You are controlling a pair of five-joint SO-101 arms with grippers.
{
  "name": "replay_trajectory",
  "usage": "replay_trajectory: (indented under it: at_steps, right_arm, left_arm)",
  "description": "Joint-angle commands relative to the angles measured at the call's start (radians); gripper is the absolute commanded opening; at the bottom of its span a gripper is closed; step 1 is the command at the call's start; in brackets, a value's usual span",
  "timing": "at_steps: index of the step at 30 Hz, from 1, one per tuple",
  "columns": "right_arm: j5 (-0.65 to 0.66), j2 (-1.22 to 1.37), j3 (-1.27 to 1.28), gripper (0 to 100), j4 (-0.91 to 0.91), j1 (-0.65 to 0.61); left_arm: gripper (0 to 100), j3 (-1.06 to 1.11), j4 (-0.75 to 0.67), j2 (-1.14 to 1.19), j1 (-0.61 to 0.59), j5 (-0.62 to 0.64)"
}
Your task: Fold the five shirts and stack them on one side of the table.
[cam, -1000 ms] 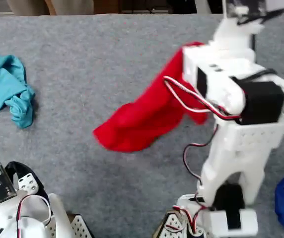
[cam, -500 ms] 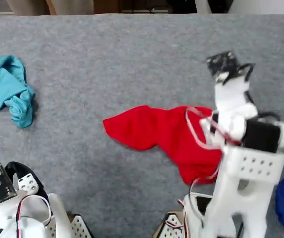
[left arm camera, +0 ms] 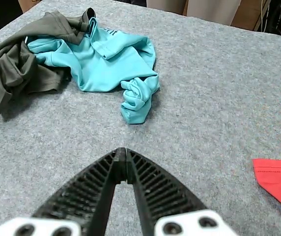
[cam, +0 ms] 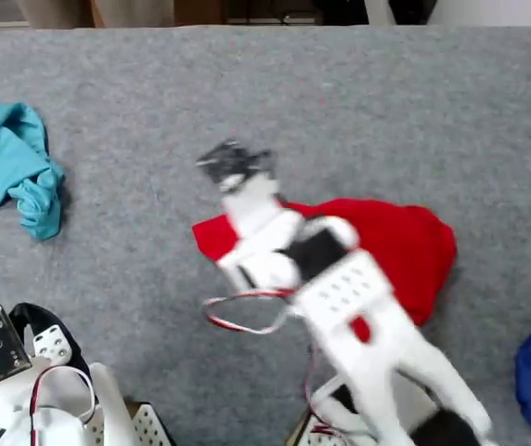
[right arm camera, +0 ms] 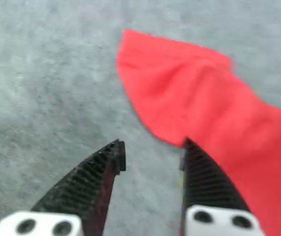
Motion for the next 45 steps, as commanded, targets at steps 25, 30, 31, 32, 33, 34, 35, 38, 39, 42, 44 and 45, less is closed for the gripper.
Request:
replay_trajectory:
  at_steps: [25,30,31,32,33,34,35,38,39,42,44,45]
  right_arm:
    - [-0.04,1.09,-0.816,2.0,0.017,-0.038]
    - [-0.04,1.029,-0.946,0.5,0.17,-0.016]
    - [-0.04,1.01,-0.981,0.5,0.196,-0.016]
    - [-0.04,0.992,-1.017,0.5,0.224,-0.015]
    - [-0.04,0.972,-1.053,0.5,0.245,-0.013]
    - [-0.04,0.952,-1.093,0.5,0.265,-0.013]
    - [-0.04,0.929,-1.135,0.5,0.284,-0.012]
    - [-0.04,0.862,-1.267,0.5,0.325,-0.012]
    - [-0.04,0.839,-1.314,0.5,0.333,-0.012]
    - [-0.054,0.757,-1.483,0.5,0.338,-0.008]
    - [-0.095,0.704,-1.629,0.5,0.324,0.008]
    - [-0.112,0.679,-1.705,0.5,0.304,0.012]
  left_arm:
    - [2,0.0,-0.012,0.007,-0.006,-0.005]
    - [2,0.0,-0.012,0.007,-0.006,-0.005]
    - [2,0.0,-0.012,0.007,-0.006,-0.005]
    - [2,0.0,-0.012,0.007,-0.006,-0.005]
    - [2,0.0,-0.012,0.007,-0.006,-0.005]
    - [2,0.0,-0.012,0.007,-0.006,-0.005]
    - [2,0.0,-0.012,0.007,-0.006,-0.005]
    - [2,0.0,-0.012,0.007,-0.006,-0.005]
    - [2,0.0,-0.012,0.007,-0.006,-0.005]
    - [2,0.0,-0.012,0.007,-0.006,-0.005]
    - [2,0.0,-0.012,0.007,-0.006,-0.005]
    - [2,0.0,-0.012,0.007,-0.006,-0.005]
